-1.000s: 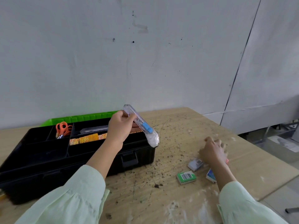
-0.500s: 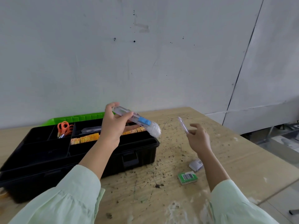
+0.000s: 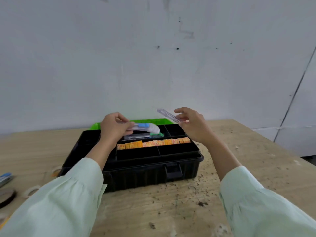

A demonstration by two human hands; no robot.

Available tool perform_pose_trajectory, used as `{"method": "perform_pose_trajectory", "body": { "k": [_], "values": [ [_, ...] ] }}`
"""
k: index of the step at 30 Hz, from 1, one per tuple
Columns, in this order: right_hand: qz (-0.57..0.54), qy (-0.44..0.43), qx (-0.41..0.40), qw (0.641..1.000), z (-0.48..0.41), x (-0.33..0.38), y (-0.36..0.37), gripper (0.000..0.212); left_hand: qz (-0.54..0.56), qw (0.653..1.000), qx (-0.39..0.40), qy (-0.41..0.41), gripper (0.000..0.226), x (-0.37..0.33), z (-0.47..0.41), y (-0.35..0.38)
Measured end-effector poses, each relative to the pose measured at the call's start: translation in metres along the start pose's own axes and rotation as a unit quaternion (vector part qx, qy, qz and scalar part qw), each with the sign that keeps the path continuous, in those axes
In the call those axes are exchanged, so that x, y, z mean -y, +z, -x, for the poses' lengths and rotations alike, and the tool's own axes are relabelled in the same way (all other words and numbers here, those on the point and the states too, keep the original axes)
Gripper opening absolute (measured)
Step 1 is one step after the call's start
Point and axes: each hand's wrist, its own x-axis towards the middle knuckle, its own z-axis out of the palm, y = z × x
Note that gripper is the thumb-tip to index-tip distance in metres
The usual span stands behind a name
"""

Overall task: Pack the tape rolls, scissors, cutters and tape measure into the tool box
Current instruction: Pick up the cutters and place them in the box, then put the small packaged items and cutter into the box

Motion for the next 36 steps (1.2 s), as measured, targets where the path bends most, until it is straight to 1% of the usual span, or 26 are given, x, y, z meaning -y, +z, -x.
{"method": "perform_pose_trajectory", "body": {
  "k": [3, 5, 8, 10, 12, 14, 16, 18, 20, 21, 24, 26, 28, 30, 33, 36],
  "values": [
    [0.027, -0.008, 0.043, 0.999, -0.013, 0.004, 0.01, 0.042, -0.071, 0.996, 0.049, -0.026, 0.022, 0.009, -0.006, 0.002],
    [0.051, -0.013, 0.074, 0.996, -0.02, 0.005, 0.016, 0.043, -0.143, 0.986, 0.078, -0.018, 0.02, 0.011, -0.009, 0.004],
    [0.086, -0.023, 0.119, 0.989, -0.03, 0.009, 0.027, 0.044, -0.241, 0.961, 0.131, 0.014, 0.013, 0.01, -0.013, 0.004],
    [0.102, -0.026, 0.131, 0.986, -0.037, 0.013, 0.031, 0.045, -0.284, 0.939, 0.191, 0.032, 0.008, 0.011, -0.015, 0.007],
    [0.118, -0.029, 0.141, 0.983, -0.045, 0.017, 0.036, 0.044, -0.323, 0.915, 0.235, 0.06, 0.012, 0.012, -0.018, 0.008],
    [0.137, -0.03, 0.154, 0.978, -0.053, 0.02, 0.041, 0.043, -0.34, 0.903, 0.252, 0.081, 0.018, 0.013, -0.021, 0.008],
    [0.147, -0.03, 0.164, 0.975, -0.059, 0.021, 0.048, 0.043, -0.356, 0.898, 0.243, 0.091, 0.027, 0.015, -0.023, 0.006],
    [0.142, -0.037, 0.175, 0.974, -0.063, 0.021, 0.056, 0.043, -0.371, 0.906, 0.182, 0.09, 0.033, 0.015, -0.023, 0.002],
    [0.128, -0.046, 0.2, 0.97, -0.065, 0.021, 0.065, 0.042, -0.379, 0.912, 0.111, 0.115, 0.029, 0.017, -0.024, -0.004],
    [0.122, -0.051, 0.219, 0.967, -0.065, 0.021, 0.069, 0.043, -0.39, 0.906, 0.101, 0.13, 0.026, 0.019, -0.026, -0.007],
    [0.135, -0.075, 0.249, 0.956, -0.063, 0.02, 0.078, 0.042, -0.438, 0.874, 0.149, 0.15, 0.028, 0.023, -0.03, -0.01],
    [0.142, -0.083, 0.228, 0.96, -0.062, 0.017, 0.081, 0.036, -0.471, 0.853, 0.177, 0.141, 0.028, 0.026, -0.031, -0.008],
    [0.136, -0.073, 0.184, 0.971, -0.062, 0.012, 0.081, 0.025, -0.503, 0.833, 0.192, 0.126, 0.025, 0.027, -0.03, -0.006],
    [0.112, -0.049, 0.164, 0.979, -0.06, 0.008, 0.079, 0.015, -0.526, 0.821, 0.187, 0.119, 0.023, 0.027, -0.029, -0.004],
    [0.072, -0.032, 0.149, 0.986, -0.054, 0.004, 0.067, 0.016, -0.535, 0.819, 0.171, 0.116, 0.024, 0.022, -0.024, 0.002],
    [0.054, -0.036, 0.089, 0.994, -0.047, 0.003, 0.047, 0.02, -0.521, 0.83, 0.154, 0.125, 0.026, 0.014, -0.016, 0.007]
  ]
}}
